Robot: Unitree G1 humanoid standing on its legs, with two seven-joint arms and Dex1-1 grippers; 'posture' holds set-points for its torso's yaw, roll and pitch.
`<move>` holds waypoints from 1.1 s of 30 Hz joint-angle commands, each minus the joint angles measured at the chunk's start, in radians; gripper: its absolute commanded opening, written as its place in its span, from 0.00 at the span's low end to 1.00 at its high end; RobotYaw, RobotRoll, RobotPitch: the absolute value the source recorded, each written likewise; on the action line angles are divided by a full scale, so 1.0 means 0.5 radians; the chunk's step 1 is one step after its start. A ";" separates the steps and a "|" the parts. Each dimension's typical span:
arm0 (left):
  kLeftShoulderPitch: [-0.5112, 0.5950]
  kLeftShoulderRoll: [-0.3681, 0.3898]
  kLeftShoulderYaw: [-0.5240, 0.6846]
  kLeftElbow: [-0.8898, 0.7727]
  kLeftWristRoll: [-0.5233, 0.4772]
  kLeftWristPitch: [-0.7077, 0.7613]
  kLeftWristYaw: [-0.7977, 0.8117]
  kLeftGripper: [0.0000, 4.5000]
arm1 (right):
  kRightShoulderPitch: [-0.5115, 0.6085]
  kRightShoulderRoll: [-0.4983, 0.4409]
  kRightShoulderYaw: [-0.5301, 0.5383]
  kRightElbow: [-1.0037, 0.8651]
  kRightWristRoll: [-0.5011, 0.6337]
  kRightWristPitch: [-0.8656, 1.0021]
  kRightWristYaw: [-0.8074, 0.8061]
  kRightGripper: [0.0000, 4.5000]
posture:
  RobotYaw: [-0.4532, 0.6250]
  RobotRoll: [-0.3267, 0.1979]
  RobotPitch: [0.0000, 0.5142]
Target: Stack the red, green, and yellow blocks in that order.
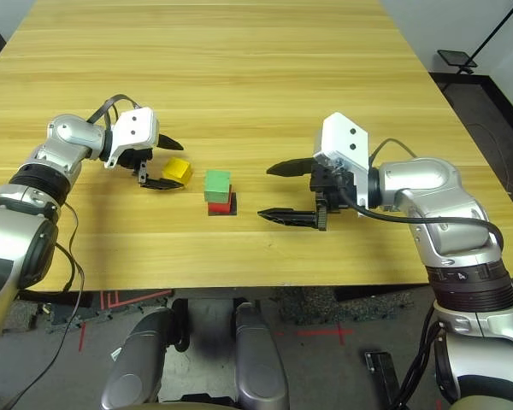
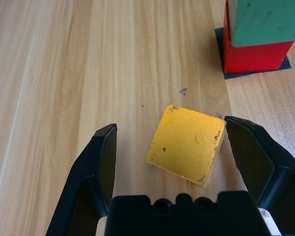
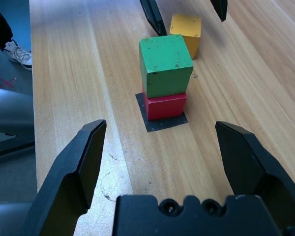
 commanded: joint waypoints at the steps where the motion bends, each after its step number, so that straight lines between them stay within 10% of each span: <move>1: -0.015 -0.004 0.013 0.032 0.019 -0.003 -0.029 0.78 | 0.016 0.002 0.003 -0.002 -0.012 -0.019 -0.006 1.00 | 0.52 0.74 0.47; 11: 0.001 0.008 0.018 0.031 0.036 -0.011 -0.073 0.01 | 0.005 0.019 0.016 0.008 -0.024 -0.043 -0.016 1.00 | 0.52 0.74 0.44; 20: -0.001 0.030 0.043 0.027 0.024 -0.002 -0.094 0.00 | -0.007 0.038 0.038 0.043 -0.056 -0.089 0.003 1.00 | 0.53 0.74 0.42; 33: -0.251 0.007 0.523 -0.012 -0.434 0.400 -0.259 0.86 | -0.065 0.083 0.080 0.192 -0.117 -0.171 0.031 1.00 | 0.55 0.75 0.40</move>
